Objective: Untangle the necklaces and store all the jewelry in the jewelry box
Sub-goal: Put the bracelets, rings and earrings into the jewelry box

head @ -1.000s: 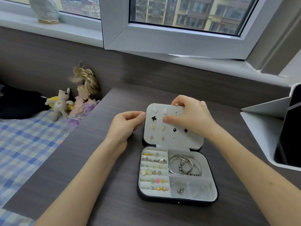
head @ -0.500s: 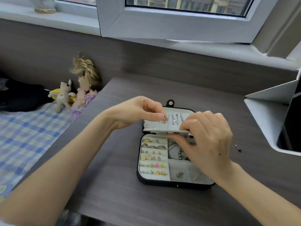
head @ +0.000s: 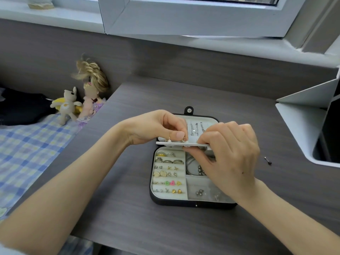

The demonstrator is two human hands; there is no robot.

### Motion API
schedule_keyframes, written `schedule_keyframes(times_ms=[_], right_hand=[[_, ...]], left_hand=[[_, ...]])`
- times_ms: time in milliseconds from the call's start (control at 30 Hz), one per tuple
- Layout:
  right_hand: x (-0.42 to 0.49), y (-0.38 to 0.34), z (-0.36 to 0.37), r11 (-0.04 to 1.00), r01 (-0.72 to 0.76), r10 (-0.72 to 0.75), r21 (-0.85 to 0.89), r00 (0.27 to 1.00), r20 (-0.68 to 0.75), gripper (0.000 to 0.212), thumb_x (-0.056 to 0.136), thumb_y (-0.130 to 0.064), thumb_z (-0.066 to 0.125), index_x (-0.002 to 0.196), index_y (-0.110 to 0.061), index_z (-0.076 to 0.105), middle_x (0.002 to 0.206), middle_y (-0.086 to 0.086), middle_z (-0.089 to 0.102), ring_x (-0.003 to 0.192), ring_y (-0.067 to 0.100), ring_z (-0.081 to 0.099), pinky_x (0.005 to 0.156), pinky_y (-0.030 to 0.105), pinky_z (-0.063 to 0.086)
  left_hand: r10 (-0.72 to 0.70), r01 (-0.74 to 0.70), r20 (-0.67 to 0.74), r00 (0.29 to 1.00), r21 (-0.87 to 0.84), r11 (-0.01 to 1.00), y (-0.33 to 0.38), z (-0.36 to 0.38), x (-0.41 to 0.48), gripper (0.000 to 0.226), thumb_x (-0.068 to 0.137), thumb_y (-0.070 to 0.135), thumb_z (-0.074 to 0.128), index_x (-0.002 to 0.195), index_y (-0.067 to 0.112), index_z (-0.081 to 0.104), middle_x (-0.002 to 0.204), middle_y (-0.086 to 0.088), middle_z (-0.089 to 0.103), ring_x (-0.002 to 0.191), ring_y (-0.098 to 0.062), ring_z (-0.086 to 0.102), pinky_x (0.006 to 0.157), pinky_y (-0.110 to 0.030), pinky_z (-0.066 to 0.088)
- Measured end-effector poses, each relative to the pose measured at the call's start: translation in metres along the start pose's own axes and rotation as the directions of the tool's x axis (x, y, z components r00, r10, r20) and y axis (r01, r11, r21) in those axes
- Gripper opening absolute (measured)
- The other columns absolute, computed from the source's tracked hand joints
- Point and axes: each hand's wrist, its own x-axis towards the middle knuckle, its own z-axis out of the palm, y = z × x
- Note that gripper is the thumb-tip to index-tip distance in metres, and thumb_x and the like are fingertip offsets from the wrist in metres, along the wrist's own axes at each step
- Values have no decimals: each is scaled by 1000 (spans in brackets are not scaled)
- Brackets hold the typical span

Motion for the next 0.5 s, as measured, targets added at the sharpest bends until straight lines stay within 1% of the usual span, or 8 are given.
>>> schedule_keyframes(times_ms=[133,200,267,300,367,400,433,500], right_hand=[[1,-1,0,1000,-7,7,-4,1000,-4,37,75,-39,78,60,-11,58,62,0,58,54,19,48,60,31,28],[1,-1,1,1000,-7,7,-11,1000,-9,37,75,-39,78,60,-11,58,61,0,58,53,19,48,60,30,28],[1,-1,1,1000,-8,7,-17,1000,-17,38,75,-39,78,60,-11,58,61,0,58,53,19,48,61,30,27],[0,-1,2,1000,-6,5,-17,1000,-23,37,75,-39,78,62,-12,57,62,0,58,53,18,48,61,30,27],[-2,-1,3,1000,6,-6,-6,999,-36,36,77,-40,76,67,-14,53,62,0,58,54,18,48,61,31,28],[-3,-2,3,1000,11,-11,-2,999,-43,36,78,-40,75,70,-15,50,62,0,59,54,18,48,61,31,28],[-3,-2,4,1000,14,-14,-1,999,-48,37,79,-40,75,72,-17,47,63,0,59,54,18,47,61,31,28],[-3,-1,5,1000,19,-19,-3,998,-54,38,79,-40,75,74,-17,45,63,0,59,55,18,47,61,31,28]], left_hand=[[5,-5,-15,1000,3,1000,4,-1,0,24,76,3,63,68,22,75,74,13,64,70,-1,58,67,-12,44],[4,-3,-23,1000,45,999,8,-2,-2,19,75,6,68,68,22,74,75,13,63,68,-1,57,64,-11,44],[2,2,-30,1000,132,991,13,-3,-4,10,74,15,75,70,24,74,78,11,64,70,-6,54,65,-13,43],[0,5,-28,1000,186,983,15,-3,-5,5,73,22,78,71,25,75,79,8,64,70,-12,52,66,-16,42],[7,-5,-9,1000,275,962,19,-3,-6,9,70,36,75,74,28,74,82,3,63,71,-29,46,68,-27,40],[5,-7,7,1000,297,955,21,-3,-5,12,70,39,73,75,29,74,82,2,63,73,-33,45,69,-31,39],[3,-7,14,1000,311,951,23,-3,-5,14,70,41,72,76,29,74,82,1,63,74,-34,46,70,-32,39],[7,-12,16,1000,349,937,26,-4,-3,17,69,44,72,77,29,72,81,-2,63,74,-29,45,69,-28,39]])
